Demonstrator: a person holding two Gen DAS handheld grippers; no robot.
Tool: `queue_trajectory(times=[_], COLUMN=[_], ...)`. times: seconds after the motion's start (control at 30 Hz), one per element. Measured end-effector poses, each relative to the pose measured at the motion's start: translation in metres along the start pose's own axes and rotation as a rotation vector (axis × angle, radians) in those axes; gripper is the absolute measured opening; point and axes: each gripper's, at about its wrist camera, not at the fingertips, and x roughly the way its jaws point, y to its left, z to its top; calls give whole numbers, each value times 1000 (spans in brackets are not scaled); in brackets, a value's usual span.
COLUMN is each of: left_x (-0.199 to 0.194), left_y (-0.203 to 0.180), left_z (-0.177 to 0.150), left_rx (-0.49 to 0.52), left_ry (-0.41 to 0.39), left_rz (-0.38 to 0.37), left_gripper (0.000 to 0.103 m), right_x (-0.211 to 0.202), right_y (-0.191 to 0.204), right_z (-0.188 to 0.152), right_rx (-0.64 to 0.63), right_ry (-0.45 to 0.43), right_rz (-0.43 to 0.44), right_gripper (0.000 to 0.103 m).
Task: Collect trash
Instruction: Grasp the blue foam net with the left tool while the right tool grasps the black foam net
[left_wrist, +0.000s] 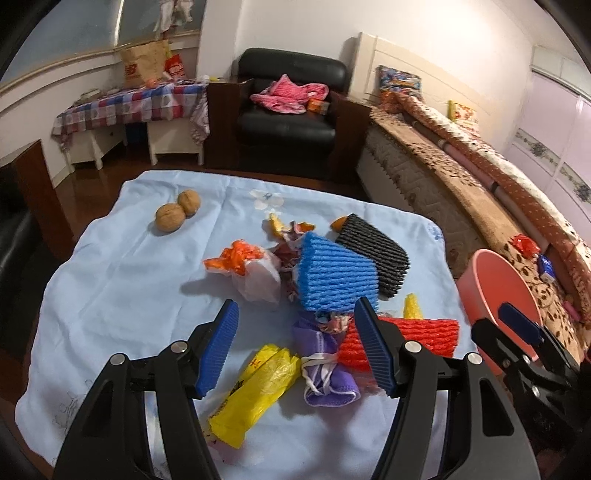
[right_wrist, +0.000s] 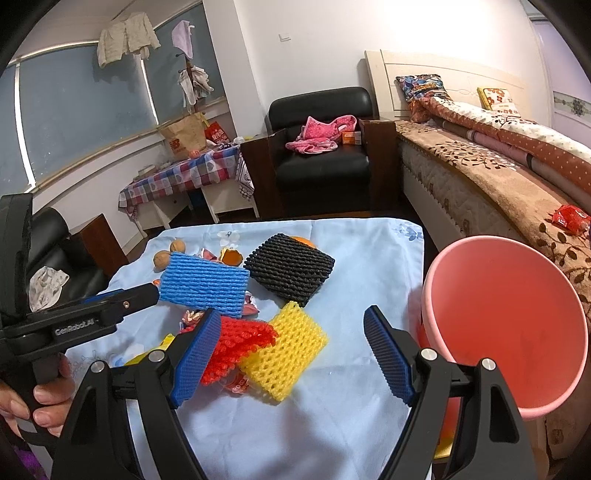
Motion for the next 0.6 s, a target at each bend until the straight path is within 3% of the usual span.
queue_trajectory(times=[0.47,0.53,0.6], left_x=[23,28,34], left_y=[-4,-1,1], left_z=[9,10,11], left_rx=[43,36,30], left_ry=[16,24,39], left_rz=[-48,-65,-80], left_gripper=[65,53,47], right_x=[33,45,56], right_y=[-14,-14,-16], right_z=[38,41,42], right_rx=[32,37,49], right_ry=[56,80,104], right_rz=[54,60,67], right_gripper=[74,74,74])
